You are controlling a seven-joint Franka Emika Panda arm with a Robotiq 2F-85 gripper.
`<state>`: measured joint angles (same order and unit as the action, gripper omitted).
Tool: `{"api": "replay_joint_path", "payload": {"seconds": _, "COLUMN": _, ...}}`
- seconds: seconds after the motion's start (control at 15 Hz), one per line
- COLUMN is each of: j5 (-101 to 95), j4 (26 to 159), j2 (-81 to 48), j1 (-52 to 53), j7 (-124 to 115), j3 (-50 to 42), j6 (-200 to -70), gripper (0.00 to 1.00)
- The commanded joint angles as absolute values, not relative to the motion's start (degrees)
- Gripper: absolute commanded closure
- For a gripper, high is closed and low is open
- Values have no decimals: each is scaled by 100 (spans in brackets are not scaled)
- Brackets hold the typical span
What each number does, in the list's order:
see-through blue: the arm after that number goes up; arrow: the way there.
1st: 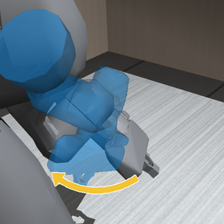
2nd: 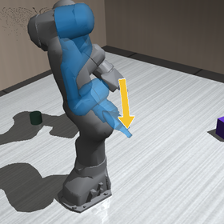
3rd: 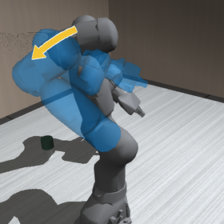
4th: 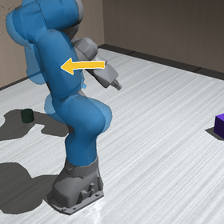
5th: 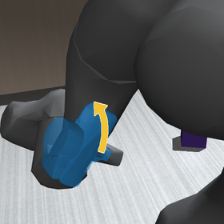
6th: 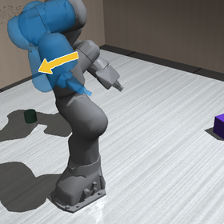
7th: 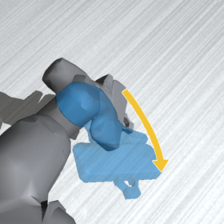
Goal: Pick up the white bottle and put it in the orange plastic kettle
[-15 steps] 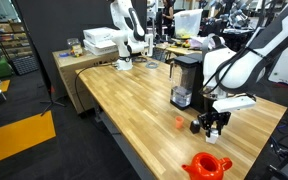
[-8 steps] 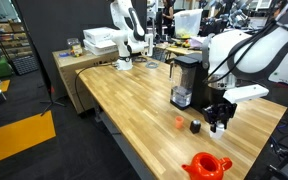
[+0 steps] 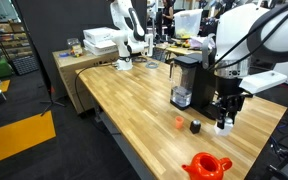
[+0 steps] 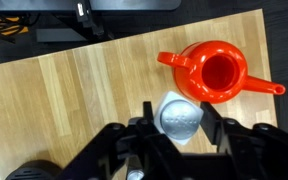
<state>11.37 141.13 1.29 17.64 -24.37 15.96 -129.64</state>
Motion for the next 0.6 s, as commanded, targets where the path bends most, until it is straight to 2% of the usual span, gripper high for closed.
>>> {"api": "replay_joint_path", "payload": {"seconds": 0.0, "j5": 1378, "j4": 14037, "j2": 117, "j1": 1815, "j7": -2058, "j3": 1717, "j6": -12652, "gripper": 75}}
{"api": "replay_joint_path", "payload": {"seconds": 0.53, "j5": 1309, "j4": 13711, "j2": -102, "j1": 2029, "j7": -1999, "j3": 1969, "j6": -12392, "gripper": 75}}
